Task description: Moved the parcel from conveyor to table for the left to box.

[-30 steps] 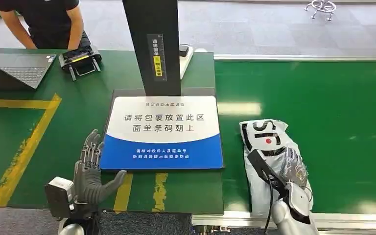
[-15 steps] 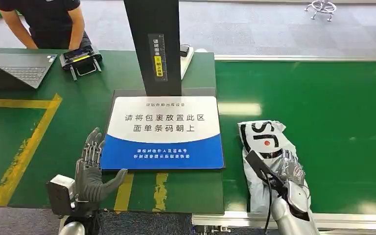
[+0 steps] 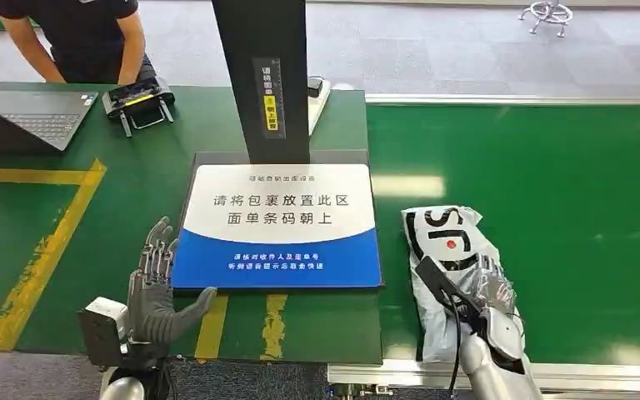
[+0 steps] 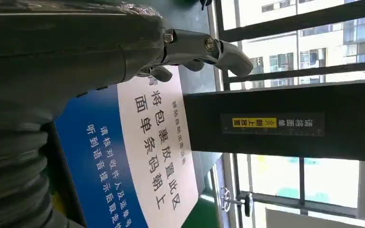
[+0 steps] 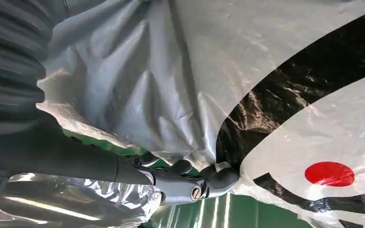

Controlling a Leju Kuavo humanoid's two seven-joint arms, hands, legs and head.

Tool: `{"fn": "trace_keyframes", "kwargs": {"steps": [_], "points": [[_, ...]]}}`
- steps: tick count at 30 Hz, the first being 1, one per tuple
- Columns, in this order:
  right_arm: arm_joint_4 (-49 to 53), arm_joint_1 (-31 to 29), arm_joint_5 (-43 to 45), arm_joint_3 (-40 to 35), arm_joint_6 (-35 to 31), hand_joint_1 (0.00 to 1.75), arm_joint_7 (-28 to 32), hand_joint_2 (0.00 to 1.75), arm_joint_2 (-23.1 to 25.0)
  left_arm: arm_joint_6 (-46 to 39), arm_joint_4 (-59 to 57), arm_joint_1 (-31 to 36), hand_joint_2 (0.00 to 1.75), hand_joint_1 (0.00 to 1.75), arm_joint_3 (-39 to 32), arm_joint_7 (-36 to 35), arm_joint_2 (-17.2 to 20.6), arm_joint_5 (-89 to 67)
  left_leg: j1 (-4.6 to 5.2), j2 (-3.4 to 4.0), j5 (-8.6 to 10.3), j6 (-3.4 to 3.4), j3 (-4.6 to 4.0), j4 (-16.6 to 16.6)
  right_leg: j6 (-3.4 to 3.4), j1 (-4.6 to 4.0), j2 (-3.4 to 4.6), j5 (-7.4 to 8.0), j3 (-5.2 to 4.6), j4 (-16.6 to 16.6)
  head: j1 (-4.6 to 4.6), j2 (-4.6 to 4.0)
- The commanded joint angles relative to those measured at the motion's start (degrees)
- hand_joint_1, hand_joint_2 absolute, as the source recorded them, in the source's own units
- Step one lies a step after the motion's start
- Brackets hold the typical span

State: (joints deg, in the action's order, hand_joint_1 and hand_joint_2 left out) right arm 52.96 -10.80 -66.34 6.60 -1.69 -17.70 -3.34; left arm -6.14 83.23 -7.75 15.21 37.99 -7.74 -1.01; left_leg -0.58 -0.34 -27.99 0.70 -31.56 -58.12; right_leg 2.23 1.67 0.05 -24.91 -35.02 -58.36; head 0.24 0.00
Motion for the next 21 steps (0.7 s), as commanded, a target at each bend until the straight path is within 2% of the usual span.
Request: {"fn": "trace_keyframes", "kwargs": {"steps": [1, 2, 3, 10, 17, 21], "points": [[-8.95, -0.70, 1.38, -0.05, 2.56, 1.26, 1.32, 1.75, -0.75, -0.07, -4.09, 1.23, 1.75, 0.00, 0.81, -0.04, 1.66, 0.36, -0.03, -0.07, 0.06, -0.01, 0.12, 0.10, -0.12, -0.05, -0.10, 0.04, 0.17, 0.13, 0.00, 0.00], [-9.10, -0.75, 1.38, -0.08, 2.60, 1.68, 1.32, 1.75, -0.78, -0.10, -4.07, 1.22, 1.75, 0.00, 0.79, -0.03, 1.68, 0.36, -0.04, -0.08, 0.20, -0.03, 0.15, 0.31, -0.27, -0.09, -0.15, 0.19, 0.21, 0.35, 0.00, 0.00], [-10.13, -1.15, 1.70, -0.38, 3.03, 1.75, 1.98, 1.75, -0.83, -0.26, -4.06, 1.08, 1.75, 0.00, 0.78, 0.00, 1.84, 0.36, -0.03, -0.05, 0.08, -0.02, 0.15, 0.14, -0.15, -0.06, -0.09, 0.07, 0.21, 0.18, 0.00, 0.00], [-8.40, 1.38, 2.96, -0.60, 2.53, 1.75, 2.90, 1.75, -0.43, -1.16, -4.22, 0.98, 1.75, 0.00, 1.55, 0.45, 2.18, 0.76, -0.04, -0.12, 0.08, -0.06, 0.27, 0.10, -0.03, -0.06, -0.15, 0.09, 0.39, 0.25, 0.00, 0.00], [-7.53, 1.23, 3.59, -0.40, 2.36, 1.75, 3.32, 1.75, -0.63, -1.57, -3.59, 0.73, 1.75, 0.00, 1.69, 0.48, 2.39, 0.84, -0.05, -0.15, 0.20, -0.06, 0.31, 0.30, -0.14, -0.11, -0.22, 0.21, 0.43, 0.45, -0.02, 0.00], [-7.01, 1.53, 3.97, -0.06, 2.19, 1.75, 3.44, 1.75, -0.58, -1.70, -3.27, 0.83, 1.75, 0.00, 1.38, 0.46, 2.01, 0.86, -0.06, -0.11, 0.06, -0.07, 0.30, 0.08, 0.02, -0.11, -0.14, 0.09, 0.41, 0.25, -0.02, 0.00]]}}
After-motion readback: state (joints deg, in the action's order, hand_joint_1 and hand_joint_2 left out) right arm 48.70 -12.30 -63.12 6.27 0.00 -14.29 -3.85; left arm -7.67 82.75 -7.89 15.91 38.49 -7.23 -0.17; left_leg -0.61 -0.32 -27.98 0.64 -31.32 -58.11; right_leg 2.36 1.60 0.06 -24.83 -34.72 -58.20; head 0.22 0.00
